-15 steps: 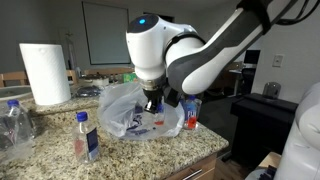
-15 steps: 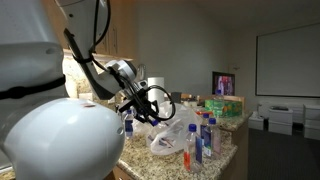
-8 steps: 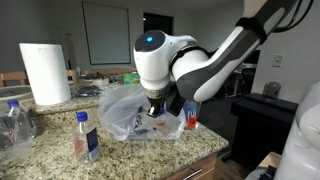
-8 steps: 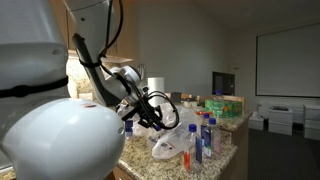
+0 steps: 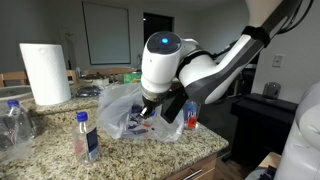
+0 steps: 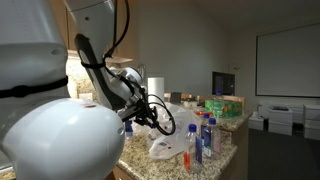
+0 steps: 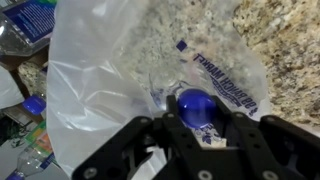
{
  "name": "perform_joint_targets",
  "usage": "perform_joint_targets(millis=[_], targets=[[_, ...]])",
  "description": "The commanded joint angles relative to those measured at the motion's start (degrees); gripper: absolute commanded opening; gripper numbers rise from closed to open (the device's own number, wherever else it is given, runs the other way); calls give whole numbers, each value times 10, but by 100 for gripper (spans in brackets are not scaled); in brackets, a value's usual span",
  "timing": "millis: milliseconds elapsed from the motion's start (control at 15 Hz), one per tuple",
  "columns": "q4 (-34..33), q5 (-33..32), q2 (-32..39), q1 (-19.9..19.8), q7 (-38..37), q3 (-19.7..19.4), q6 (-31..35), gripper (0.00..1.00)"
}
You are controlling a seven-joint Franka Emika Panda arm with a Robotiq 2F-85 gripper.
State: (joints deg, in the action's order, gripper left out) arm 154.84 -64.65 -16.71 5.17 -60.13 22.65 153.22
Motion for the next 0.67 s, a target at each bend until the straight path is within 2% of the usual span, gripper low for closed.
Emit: perform_joint_targets(millis=[0,267,467,533,600], targets=[[0,-125,20,-23,-121,31,2,12],[-9,-217,69,-25,-197,44,-48,11],[-17,-245,104,-21,-212,42,-92,12],[-21,-252,119,26,-211,-4,-113,54],[-25,-254,128,31,-208,-12,-119,62]])
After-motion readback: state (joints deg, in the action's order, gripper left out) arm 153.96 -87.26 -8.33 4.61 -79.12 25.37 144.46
